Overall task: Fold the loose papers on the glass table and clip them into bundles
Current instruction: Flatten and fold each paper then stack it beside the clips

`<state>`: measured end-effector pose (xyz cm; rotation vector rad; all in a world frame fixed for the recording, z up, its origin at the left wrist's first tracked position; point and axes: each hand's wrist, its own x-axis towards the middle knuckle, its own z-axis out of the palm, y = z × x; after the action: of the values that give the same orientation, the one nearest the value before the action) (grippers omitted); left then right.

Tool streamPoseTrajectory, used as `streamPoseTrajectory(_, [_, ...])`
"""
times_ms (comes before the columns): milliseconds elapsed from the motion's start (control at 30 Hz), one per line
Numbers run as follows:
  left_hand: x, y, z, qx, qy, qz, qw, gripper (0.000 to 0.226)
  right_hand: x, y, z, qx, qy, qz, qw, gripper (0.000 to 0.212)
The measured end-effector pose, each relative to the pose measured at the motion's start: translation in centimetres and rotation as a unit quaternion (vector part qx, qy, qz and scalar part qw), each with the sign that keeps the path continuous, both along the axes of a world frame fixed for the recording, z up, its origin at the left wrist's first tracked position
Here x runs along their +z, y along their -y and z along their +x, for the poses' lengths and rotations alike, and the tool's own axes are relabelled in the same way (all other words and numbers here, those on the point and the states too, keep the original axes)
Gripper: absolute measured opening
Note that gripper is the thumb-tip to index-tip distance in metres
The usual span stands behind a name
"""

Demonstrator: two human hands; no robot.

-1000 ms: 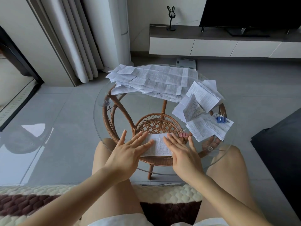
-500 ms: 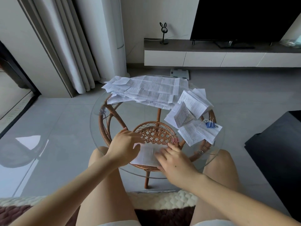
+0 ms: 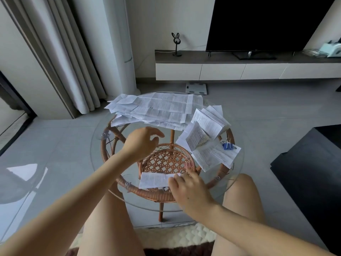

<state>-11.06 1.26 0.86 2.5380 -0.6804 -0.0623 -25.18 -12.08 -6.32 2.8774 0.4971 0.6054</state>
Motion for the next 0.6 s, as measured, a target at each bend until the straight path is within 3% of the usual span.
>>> streamPoseTrajectory(33, [0.2,0.1,0.3,0.009,-0.01,-0.01,1.0,0.026,0.8,0.5,-0.2,-0.012,0.019,0.06,0.998,0.038])
streamPoseTrajectory(167, [-0.3,1.2,1.4,0.064,-0.088,-0.074,0.991,0.024,5.8,5.4,-0.8,-0.139,0.12,0.22,0.958,0.025])
streamPoseTrajectory(267, [-1.3,3.4,1.4,0.072,-0.15,-0.094,0.982,0.025,6.9,10.7,1.4,-0.239,0.064,0.399,0.883,0.035])
streamPoseTrajectory(333, [-1.7,5.4,1.1,0.059,-0.141,-0.077,0.985,0.03,6.2,13.8,4.0,-0.256,0.016,0.481,0.839,0.04])
streamPoseTrajectory(467, [-2.0,8.9,1.8,0.02,-0.032,-0.034,0.999,0.031,5.4,16.7,9.3,-0.276,-0.052,0.557,0.782,0.044])
streamPoseTrajectory(600, [-2.2,10.9,3.1,0.032,-0.046,0.011,0.998,0.037,3.8,18.7,13.1,-0.341,-0.099,0.535,0.766,0.037])
